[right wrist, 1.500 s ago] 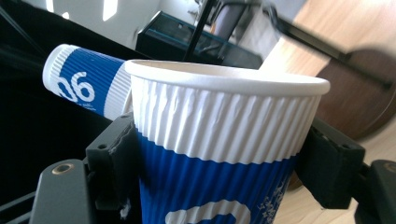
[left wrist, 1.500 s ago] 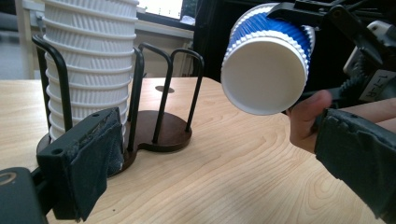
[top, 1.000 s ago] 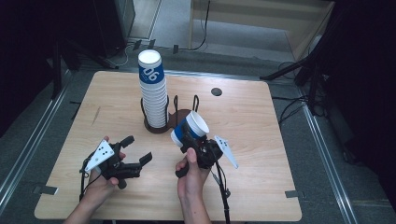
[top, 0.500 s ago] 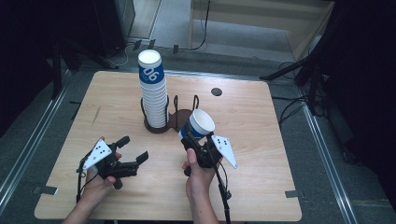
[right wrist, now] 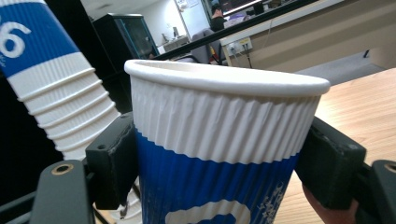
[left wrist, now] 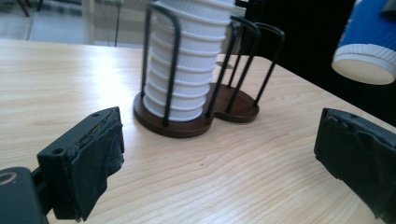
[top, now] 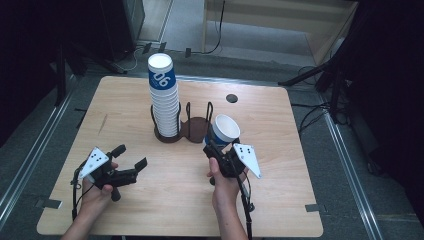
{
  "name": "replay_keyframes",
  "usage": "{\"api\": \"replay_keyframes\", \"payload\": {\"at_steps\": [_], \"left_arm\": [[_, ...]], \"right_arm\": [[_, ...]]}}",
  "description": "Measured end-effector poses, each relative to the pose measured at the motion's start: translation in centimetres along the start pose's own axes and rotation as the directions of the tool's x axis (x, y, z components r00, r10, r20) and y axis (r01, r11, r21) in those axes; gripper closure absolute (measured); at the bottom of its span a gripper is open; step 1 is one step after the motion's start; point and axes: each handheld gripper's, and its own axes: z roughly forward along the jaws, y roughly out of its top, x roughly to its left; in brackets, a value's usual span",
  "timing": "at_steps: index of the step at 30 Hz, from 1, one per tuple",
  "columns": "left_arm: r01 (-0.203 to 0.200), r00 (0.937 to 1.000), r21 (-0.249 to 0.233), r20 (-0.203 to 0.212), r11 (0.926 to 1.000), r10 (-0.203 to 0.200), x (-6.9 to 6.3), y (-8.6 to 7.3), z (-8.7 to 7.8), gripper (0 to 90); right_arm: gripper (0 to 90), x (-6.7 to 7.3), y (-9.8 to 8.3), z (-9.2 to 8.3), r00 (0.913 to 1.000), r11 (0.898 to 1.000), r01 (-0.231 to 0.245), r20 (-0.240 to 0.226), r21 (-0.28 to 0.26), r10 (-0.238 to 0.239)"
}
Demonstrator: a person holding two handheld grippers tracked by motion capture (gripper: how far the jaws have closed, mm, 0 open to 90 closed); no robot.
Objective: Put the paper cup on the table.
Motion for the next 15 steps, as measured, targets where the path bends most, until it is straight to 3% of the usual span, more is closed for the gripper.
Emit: {"api": "replay_keyframes", "payload": {"at_steps": [7,9,15], "left_arm": [[0.01,0.9985,0.01,-0.054,0.9999,-0.01,1.5,0.0,-0.8,2.6],[0.009,0.9973,0.017,-0.073,0.9998,-0.007,1.9,0.0,-1.0,2.6],[-0.013,0.9859,0.048,-0.166,0.9988,0.021,2.8,0.0,-1.7,2.5]], "right_arm": [[22.4,-1.1,0.1,0.4,0.9995,0.999,0.026,0.018,0.019,-0.026],[22.4,-1.5,0.0,0.6,0.9984,0.998,0.052,0.018,0.027,-0.053],[22.3,-2.5,0.3,0.5,0.9986,0.998,0.05,0.017,0.025,-0.051]]}}
